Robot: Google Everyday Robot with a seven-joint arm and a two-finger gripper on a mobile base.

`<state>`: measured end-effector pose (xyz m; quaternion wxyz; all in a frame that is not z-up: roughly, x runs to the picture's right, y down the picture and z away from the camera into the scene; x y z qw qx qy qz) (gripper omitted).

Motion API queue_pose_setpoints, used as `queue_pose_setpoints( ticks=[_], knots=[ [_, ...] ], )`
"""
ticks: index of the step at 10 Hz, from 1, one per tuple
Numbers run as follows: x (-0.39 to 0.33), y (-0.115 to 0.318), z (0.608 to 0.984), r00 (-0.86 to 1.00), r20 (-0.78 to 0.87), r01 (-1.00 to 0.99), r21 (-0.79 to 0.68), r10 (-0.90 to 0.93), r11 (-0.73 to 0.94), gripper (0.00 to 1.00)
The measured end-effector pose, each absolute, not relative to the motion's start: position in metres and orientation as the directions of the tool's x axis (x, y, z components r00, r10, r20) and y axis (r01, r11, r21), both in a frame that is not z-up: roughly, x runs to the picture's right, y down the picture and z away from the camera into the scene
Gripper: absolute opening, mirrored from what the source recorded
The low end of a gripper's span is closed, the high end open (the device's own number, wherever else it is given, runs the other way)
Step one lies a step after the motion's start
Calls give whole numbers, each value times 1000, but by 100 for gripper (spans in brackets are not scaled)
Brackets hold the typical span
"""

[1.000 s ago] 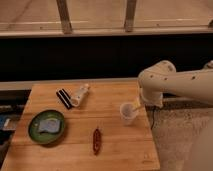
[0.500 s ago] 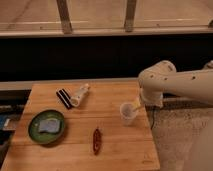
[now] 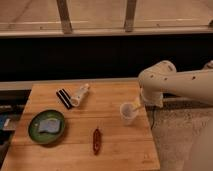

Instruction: Pick up the ceramic cup

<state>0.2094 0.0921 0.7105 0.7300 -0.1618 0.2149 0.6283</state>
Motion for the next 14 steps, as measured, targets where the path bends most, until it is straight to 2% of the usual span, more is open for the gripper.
queue_pose_setpoints(
  ticks=[8, 14],
  knots=[
    [210, 93, 710, 119, -516, -986, 38, 848, 162, 76],
    [190, 116, 744, 163, -562, -977, 25, 811, 214, 76]
  ],
)
